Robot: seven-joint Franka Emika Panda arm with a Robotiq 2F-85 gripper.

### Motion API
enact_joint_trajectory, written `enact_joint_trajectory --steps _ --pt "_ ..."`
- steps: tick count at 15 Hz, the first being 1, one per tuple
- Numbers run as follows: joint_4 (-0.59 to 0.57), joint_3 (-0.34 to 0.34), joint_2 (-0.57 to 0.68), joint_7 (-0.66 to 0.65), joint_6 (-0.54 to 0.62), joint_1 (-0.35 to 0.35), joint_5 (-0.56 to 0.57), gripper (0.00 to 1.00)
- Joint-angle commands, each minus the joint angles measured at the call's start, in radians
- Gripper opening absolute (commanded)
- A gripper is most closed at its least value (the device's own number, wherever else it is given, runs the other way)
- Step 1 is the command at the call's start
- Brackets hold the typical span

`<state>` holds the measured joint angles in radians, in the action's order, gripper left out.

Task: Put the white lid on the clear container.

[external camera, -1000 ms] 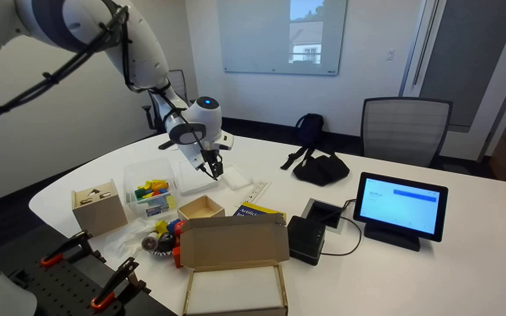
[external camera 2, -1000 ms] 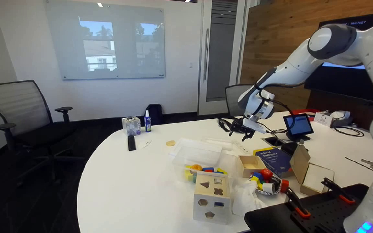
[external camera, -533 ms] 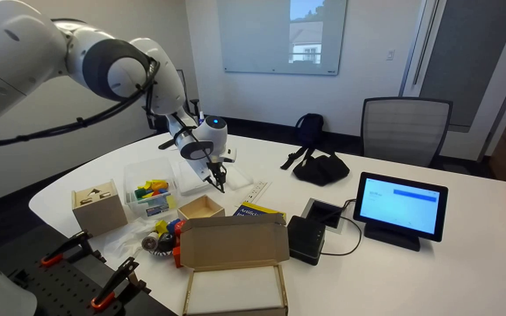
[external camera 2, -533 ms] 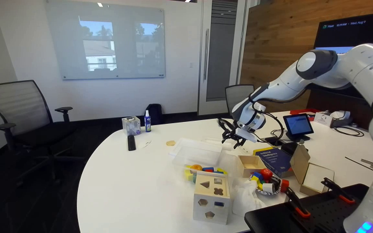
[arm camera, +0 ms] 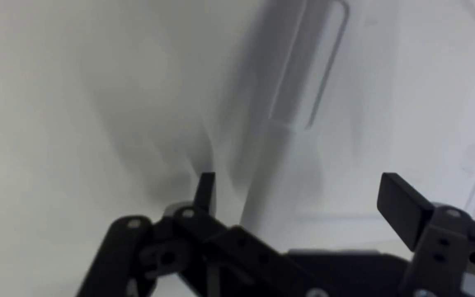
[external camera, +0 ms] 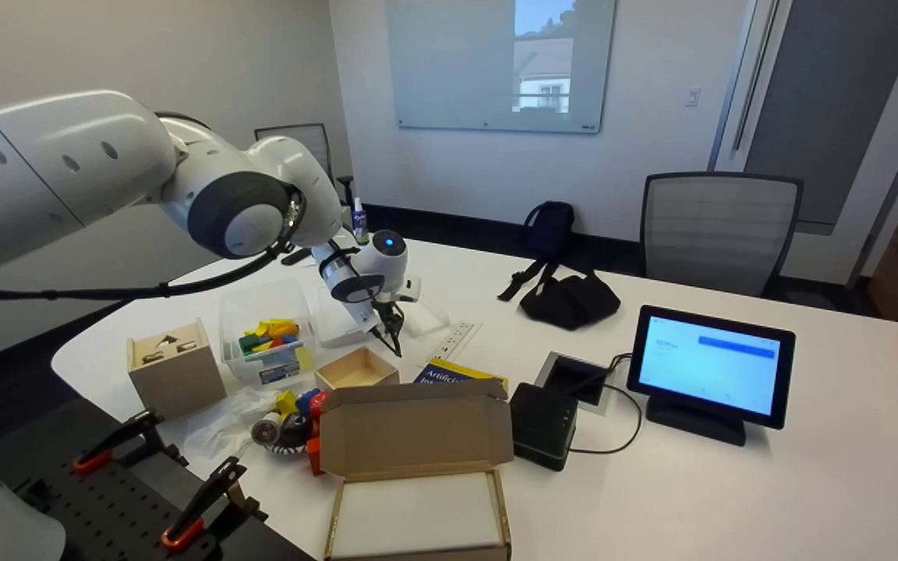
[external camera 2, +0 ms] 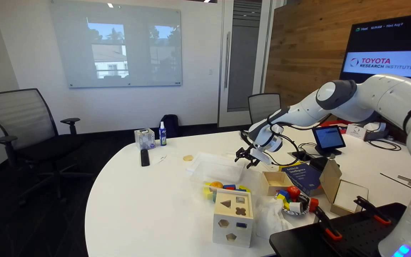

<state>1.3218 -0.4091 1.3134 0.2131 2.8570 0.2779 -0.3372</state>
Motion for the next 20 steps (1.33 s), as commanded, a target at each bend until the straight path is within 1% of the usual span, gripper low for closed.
enact_joint_trajectory --steps 1,3,4,7,8,9,10,13,14,15,16,17,18,19,20 --pt "-0.133 -0.055 0.095 0.017 -0.029 0.001 0.009 1.00" --pt "-0.162 -0.075 0.126 0.021 -0.030 0.004 0.007 1.00" --pt "-0.171 -0.080 0.138 0.020 -0.025 0.005 0.006 0.79" --pt "-0.178 -0.113 0.150 0.029 -0.015 0.030 -0.008 0.58" --pt "-0.177 -0.121 0.152 0.029 -0.012 0.038 -0.008 0.49" --pt "-0.174 -0.125 0.150 0.030 -0.009 0.045 -0.006 0.42" --pt "-0.169 -0.129 0.147 0.027 -0.006 0.052 -0.005 0.34" --pt "-0.148 -0.157 0.134 0.019 0.005 0.082 -0.009 0.14" --pt "-0.137 -0.170 0.127 0.016 0.009 0.094 -0.013 0.06" --pt "-0.122 -0.187 0.118 0.016 0.014 0.110 -0.017 0.02" --pt "-0.113 -0.207 0.113 0.020 0.016 0.126 -0.019 0.05" --pt "-0.100 -0.233 0.107 0.028 0.020 0.148 -0.022 0.05" --pt "-0.093 -0.258 0.104 0.032 0.022 0.166 -0.024 0.02" --pt "-0.082 -0.296 0.103 0.044 0.024 0.191 -0.025 0.01" --pt "-0.067 -0.338 0.103 0.062 0.026 0.218 -0.026 0.03"
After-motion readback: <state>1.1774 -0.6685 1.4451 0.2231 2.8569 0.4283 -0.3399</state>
